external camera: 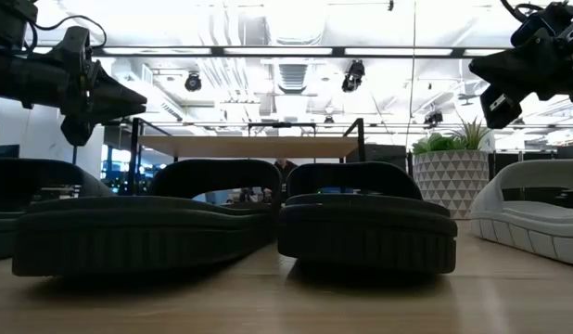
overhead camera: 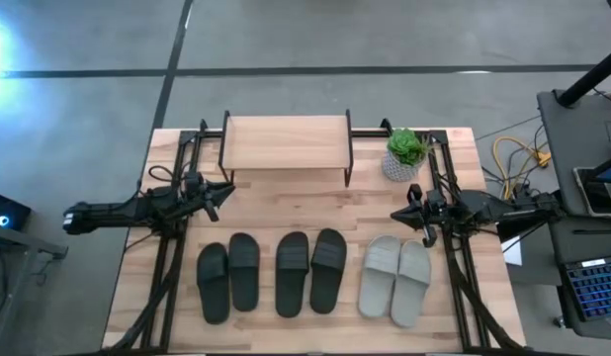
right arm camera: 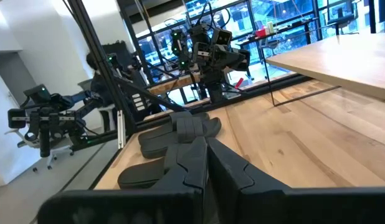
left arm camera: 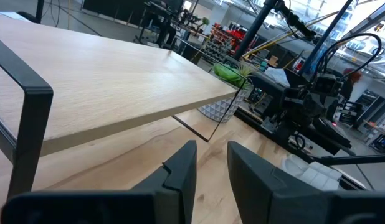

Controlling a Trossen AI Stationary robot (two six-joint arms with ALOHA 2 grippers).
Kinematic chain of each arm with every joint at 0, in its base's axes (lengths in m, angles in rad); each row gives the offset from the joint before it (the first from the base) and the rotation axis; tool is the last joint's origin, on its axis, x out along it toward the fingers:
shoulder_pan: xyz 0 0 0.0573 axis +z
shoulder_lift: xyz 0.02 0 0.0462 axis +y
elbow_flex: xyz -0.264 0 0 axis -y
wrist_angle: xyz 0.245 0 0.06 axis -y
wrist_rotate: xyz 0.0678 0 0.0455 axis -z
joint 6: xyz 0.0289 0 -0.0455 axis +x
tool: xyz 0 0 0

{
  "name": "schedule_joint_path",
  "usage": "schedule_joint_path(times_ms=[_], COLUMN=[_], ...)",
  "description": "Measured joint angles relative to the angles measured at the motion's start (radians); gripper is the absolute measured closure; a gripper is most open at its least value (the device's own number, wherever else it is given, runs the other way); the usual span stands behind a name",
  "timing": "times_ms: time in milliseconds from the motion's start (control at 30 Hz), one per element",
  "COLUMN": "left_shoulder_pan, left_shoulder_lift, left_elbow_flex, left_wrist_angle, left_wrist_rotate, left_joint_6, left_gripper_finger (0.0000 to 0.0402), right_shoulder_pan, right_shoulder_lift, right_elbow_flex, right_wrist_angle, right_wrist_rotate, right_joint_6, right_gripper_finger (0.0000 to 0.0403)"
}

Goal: Pick and place slides into the shelf

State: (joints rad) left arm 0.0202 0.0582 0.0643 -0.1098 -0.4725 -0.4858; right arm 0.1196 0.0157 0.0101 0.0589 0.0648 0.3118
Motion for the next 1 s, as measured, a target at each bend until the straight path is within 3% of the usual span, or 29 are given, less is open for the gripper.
schedule_joint_path(times_ms=[100, 233, 300, 567, 767, 900, 1000], left_shoulder_pan=[0.0, 0.0, 0.0, 0.0, 0.0, 0.0, 0.0], left_shoulder_lift=[0.0, 0.0, 0.0, 0.0, 0.0, 0.0, 0.0], left_elbow_flex=[0.0, 0.0, 0.0, 0.0, 0.0, -0.002, -0.009], left_wrist_angle=[0.0, 0.0, 0.0, 0.001, 0.001, 0.011, 0.069], left_wrist_rotate=[0.0, 0.0, 0.0, 0.0, 0.0, 0.0, -0.005], left_joint_6=[0.0, 0.0, 0.0, 0.0, 0.0, 0.0, -0.044], left_gripper_finger=[0.0326, 0.0326, 0.0326, 0.0326, 0.0326, 0.0326, 0.0326], right_shoulder_pan=[0.0, -0.001, -0.001, -0.003, -0.002, -0.002, -0.002], right_shoulder_lift=[0.005, 0.007, 0.009, 0.009, 0.009, 0.01, 0.034], right_elbow_flex=[0.0, 0.0, 0.0, 0.0, 0.0, 0.0, 0.0], right_wrist_angle=[0.043, 0.208, 0.23, 0.248, 0.3, 0.398, 0.525], right_wrist_rotate=[0.128, 0.257, 0.296, 0.306, 0.39, 0.49, 0.503], right_joint_6=[0.03, 0.406, 0.485, 0.5, 0.499, 0.452, 0.438], right_gripper_finger=[0.0394, 0.0394, 0.0394, 0.0394, 0.0394, 0.0394, 0.0394])
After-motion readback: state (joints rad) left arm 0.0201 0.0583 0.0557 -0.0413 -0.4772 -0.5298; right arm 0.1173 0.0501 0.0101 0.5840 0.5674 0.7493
